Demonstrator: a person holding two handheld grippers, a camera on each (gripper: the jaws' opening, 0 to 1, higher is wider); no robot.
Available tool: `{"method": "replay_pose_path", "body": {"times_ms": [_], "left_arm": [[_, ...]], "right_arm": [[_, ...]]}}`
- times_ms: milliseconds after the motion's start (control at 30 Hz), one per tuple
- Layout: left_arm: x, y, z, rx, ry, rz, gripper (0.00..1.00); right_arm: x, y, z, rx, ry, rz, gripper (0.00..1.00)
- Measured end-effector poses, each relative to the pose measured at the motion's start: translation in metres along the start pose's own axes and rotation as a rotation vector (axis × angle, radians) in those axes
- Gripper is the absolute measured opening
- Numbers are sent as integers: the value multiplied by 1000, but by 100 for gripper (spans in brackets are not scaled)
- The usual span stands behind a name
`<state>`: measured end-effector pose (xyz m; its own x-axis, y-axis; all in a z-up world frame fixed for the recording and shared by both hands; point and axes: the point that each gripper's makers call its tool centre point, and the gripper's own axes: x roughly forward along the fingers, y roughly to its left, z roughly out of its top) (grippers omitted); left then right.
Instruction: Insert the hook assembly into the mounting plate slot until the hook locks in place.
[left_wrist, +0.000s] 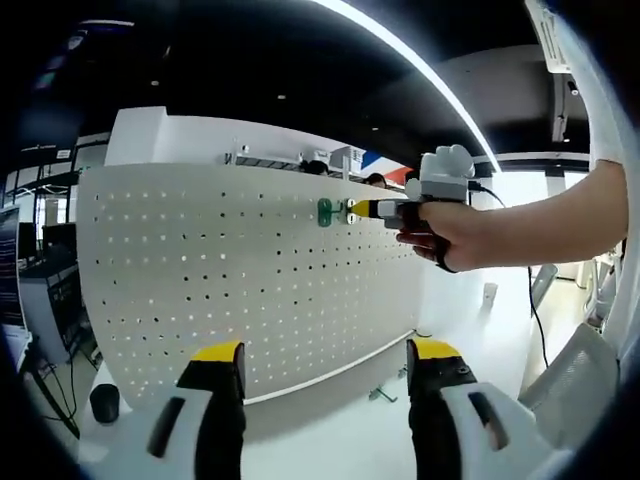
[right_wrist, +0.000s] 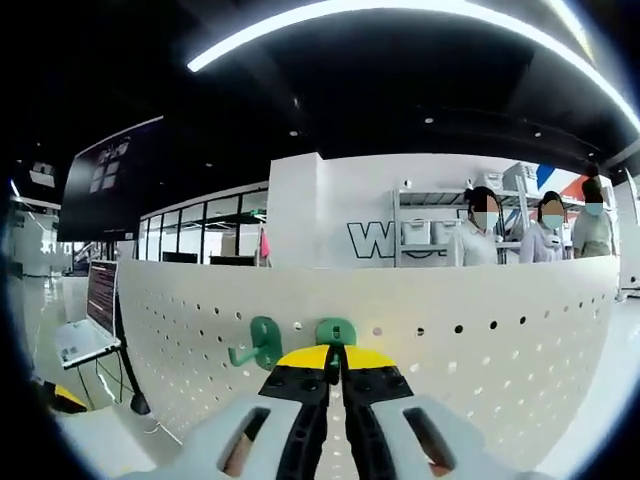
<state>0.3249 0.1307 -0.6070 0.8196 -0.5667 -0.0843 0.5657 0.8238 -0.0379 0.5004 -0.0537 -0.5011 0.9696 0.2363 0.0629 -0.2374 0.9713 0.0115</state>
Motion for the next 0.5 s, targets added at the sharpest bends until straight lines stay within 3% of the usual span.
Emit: {"method": "replay_pose_path", "body": {"times_ms": [500], "left_arm": [[-9, 0, -10, -16, 15, 13, 67]], "right_arm": [[4, 0, -1, 43, 39, -90, 3]]}}
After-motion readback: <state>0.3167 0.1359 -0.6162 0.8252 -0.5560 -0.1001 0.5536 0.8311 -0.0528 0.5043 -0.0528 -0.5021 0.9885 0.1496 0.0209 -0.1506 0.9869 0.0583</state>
